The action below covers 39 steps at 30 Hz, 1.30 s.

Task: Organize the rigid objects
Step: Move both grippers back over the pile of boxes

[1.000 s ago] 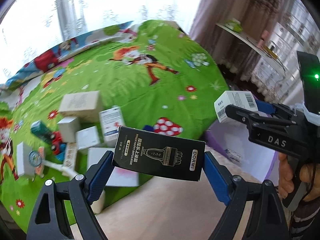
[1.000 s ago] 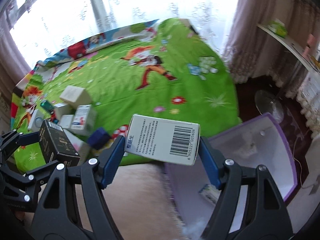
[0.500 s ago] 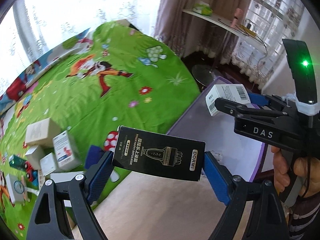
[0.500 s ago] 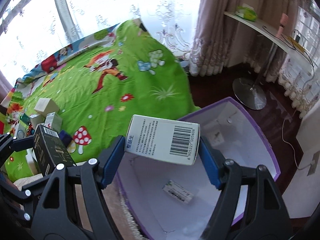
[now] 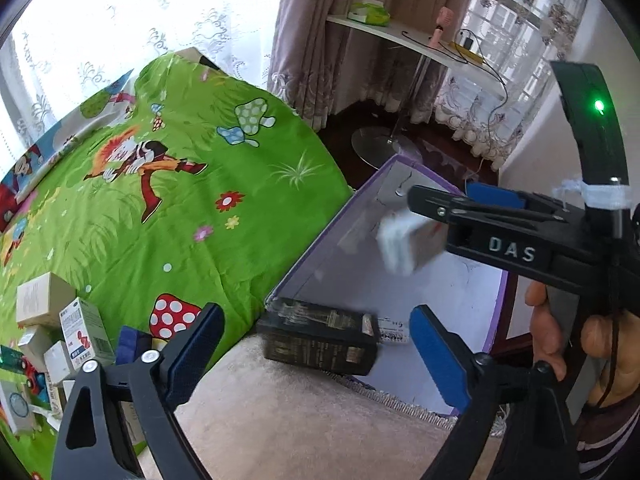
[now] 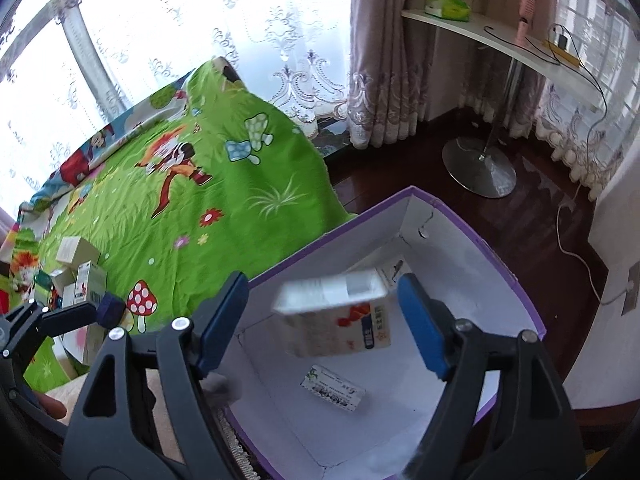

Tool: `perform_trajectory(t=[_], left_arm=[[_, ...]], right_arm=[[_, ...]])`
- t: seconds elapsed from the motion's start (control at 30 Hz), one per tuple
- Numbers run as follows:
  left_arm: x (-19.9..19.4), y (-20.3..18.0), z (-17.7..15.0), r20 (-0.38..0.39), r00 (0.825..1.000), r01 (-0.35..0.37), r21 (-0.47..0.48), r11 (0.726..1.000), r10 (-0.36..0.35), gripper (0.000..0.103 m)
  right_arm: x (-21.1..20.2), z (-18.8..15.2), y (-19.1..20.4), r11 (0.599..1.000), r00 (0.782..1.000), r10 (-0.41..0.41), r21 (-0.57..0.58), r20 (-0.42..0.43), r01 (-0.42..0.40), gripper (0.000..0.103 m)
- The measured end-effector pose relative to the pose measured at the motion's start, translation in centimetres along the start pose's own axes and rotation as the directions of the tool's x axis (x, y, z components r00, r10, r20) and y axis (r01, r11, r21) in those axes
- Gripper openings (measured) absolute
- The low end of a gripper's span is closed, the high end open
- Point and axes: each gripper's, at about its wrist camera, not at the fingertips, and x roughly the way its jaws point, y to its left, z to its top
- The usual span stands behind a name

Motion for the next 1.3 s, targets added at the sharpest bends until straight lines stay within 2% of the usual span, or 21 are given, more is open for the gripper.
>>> perform_trajectory(t=[0.4,0.77,1.03,1.3], left_arm=[[-2.4,3.3,-1.3,0.03,0.999,0.038,-0.099,0.994,-0.036,0.097],[-5.0,8.0,-4.5,0.061,0.998,0.007,-0.208,0.978,0.005,0.097],[-7.5,12.5,-7.5,0.101,0.995,0.017,-0.331,0.943,0.018,0.097],[-8.8,17.6,-10.8,0.107,0.994,0.026,-0.473,0.881,0.029,0.097]], right_arm=[[-0.4,-0.1,1.5,0.999,1.0,0.025,-0.036,-0.006,-0.025,0.081],[-0.9,-0.9,6.3,0.988,0.996,0.081,-0.132,-0.03,-0.084,0.081],[-1.3,-1.6,9.7,0.972,0.994,0.103,-0.206,-0.045,-0.11,0.081],[-1.2,-2.4,12.8,0.952,0.99,0.121,-0.275,-0.07,-0.136,0.081]])
